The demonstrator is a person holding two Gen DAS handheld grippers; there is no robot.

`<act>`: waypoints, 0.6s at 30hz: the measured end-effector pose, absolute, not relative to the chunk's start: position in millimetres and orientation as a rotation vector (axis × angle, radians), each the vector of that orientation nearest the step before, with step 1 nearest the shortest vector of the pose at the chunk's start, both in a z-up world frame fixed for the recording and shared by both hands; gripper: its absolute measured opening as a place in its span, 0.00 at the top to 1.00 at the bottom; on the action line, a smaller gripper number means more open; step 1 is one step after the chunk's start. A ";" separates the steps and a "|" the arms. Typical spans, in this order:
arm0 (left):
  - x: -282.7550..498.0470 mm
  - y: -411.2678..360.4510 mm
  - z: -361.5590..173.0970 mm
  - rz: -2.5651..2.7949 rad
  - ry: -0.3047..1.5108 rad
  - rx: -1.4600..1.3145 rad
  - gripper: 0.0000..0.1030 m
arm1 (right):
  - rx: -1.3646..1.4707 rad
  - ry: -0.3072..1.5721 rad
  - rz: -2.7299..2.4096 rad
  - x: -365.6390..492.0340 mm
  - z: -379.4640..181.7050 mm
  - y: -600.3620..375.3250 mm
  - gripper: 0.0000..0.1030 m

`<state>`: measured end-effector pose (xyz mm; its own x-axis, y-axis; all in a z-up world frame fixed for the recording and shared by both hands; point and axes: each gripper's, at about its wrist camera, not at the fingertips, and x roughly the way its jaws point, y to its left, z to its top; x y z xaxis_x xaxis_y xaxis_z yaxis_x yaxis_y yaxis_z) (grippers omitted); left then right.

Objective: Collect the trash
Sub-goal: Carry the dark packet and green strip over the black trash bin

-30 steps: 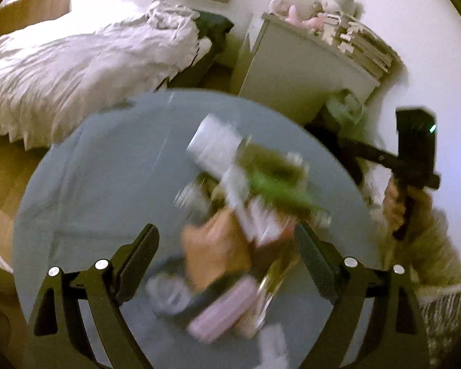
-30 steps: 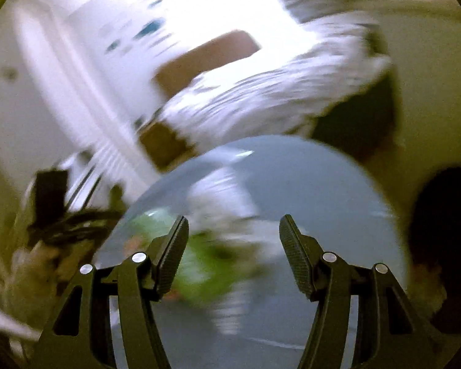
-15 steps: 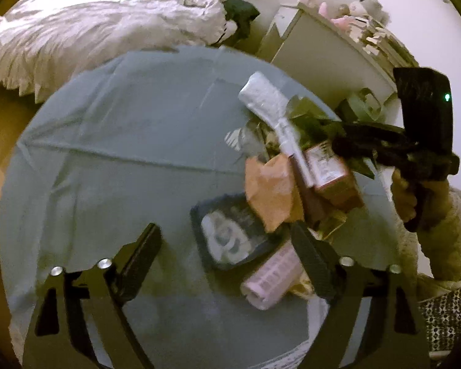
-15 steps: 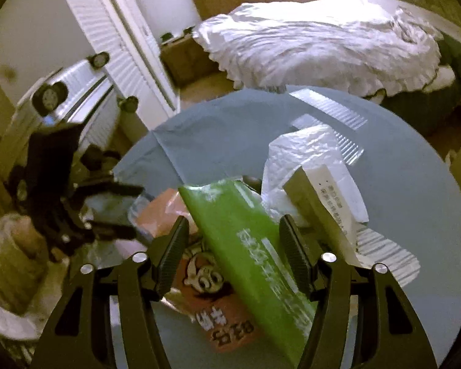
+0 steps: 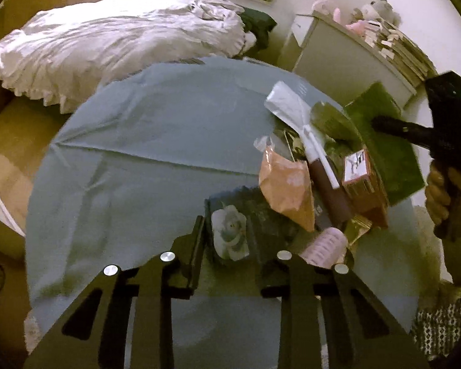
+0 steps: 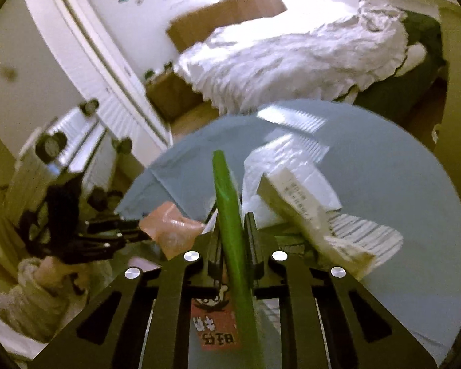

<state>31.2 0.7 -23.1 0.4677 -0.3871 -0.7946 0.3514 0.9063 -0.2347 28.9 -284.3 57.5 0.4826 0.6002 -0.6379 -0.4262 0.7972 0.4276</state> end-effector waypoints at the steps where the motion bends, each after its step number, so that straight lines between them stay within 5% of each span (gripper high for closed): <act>1: 30.5 1.4 -18.9 -0.451 0.975 -0.042 0.78 | 0.247 0.835 0.628 25.4 62.3 -293.6 0.88; 18: 36.4 -22.3 76.7 -0.478 0.819 -0.077 0.81 | 0.470 0.637 0.490 -9.3 65.4 -435.0 0.89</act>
